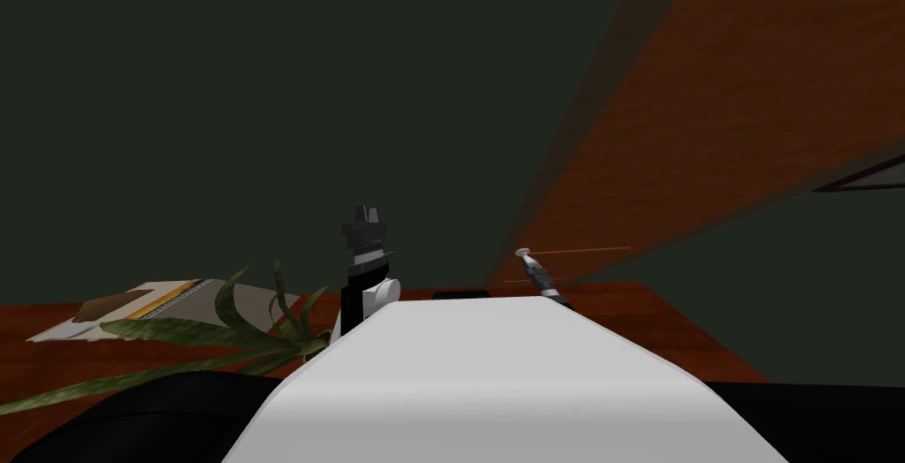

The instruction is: Pull the door open

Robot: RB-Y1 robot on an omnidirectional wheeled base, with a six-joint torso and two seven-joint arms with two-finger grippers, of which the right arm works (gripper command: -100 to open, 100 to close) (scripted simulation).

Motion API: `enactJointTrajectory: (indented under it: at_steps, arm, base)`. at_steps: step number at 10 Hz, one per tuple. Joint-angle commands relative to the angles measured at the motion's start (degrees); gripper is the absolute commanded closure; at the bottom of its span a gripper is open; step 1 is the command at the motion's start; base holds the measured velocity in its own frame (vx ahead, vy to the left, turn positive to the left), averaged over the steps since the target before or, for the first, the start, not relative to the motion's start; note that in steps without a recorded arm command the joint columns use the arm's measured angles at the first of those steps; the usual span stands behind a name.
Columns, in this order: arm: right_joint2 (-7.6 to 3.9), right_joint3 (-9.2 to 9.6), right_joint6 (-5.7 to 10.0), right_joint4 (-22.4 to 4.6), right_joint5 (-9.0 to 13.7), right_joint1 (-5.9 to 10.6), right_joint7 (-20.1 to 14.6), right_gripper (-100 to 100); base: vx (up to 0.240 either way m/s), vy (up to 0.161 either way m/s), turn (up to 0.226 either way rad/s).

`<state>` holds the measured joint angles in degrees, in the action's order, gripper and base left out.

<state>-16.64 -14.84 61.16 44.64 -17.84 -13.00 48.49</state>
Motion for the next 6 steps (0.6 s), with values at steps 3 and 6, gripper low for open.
enactJointTrajectory:
  at_steps: [3,6]
  arm:
    - [0.22,0.23,-0.41,0.0,0.7,0.12,-5.7,100]
    - [0.31,0.35,-0.75,0.0,1.2,0.27,-9.8,100]
  base:
    - [-0.035,-0.013,0.035]
    - [-0.028,-0.013,0.040]
